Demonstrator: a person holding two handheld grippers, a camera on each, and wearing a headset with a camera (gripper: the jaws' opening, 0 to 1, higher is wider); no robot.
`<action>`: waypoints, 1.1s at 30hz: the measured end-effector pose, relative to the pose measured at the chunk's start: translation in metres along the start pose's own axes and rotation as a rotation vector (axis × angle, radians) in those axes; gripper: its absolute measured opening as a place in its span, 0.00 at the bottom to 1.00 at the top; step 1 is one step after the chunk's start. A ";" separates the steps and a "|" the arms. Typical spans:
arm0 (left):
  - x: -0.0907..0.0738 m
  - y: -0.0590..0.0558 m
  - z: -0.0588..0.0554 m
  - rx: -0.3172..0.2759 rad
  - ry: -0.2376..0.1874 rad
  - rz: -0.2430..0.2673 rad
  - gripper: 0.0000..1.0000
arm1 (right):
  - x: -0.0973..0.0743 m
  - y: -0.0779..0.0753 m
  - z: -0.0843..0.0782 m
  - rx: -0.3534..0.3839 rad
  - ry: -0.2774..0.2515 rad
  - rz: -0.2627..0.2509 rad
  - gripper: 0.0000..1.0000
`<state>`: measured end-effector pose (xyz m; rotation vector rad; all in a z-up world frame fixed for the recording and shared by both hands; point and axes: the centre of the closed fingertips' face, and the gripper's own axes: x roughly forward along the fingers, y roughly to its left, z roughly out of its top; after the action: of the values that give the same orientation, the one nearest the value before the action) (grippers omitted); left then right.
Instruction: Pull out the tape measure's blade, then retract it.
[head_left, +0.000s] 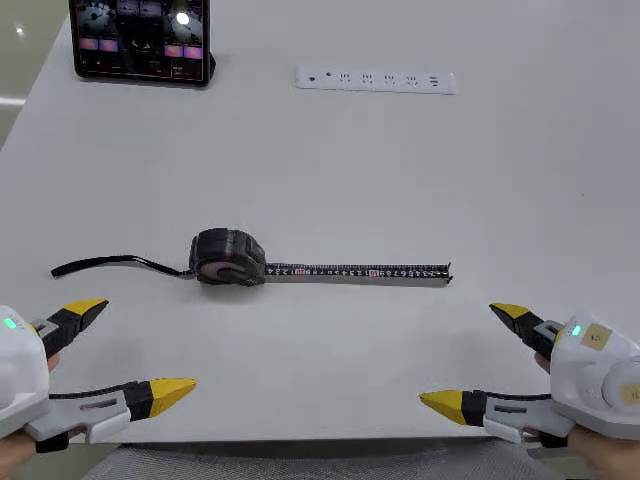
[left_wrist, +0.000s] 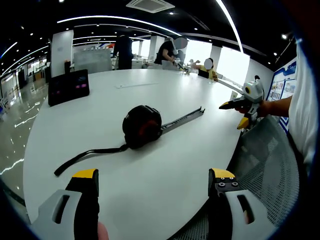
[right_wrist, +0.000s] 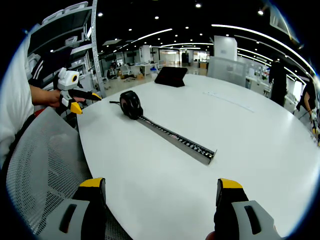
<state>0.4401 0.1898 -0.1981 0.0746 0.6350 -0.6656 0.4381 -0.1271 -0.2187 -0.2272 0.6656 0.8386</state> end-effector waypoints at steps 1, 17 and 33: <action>0.000 0.000 0.000 0.001 0.000 0.000 0.88 | 0.000 0.000 0.000 0.000 -0.001 -0.001 0.91; 0.001 0.002 -0.002 -0.003 -0.003 0.001 0.88 | 0.002 0.001 0.000 -0.004 0.000 0.002 0.90; 0.012 0.005 0.009 0.002 -0.009 -0.004 0.88 | 0.007 -0.011 0.009 -0.019 -0.004 0.003 0.90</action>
<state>0.4553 0.1852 -0.1977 0.0721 0.6265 -0.6701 0.4538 -0.1260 -0.2170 -0.2419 0.6544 0.8481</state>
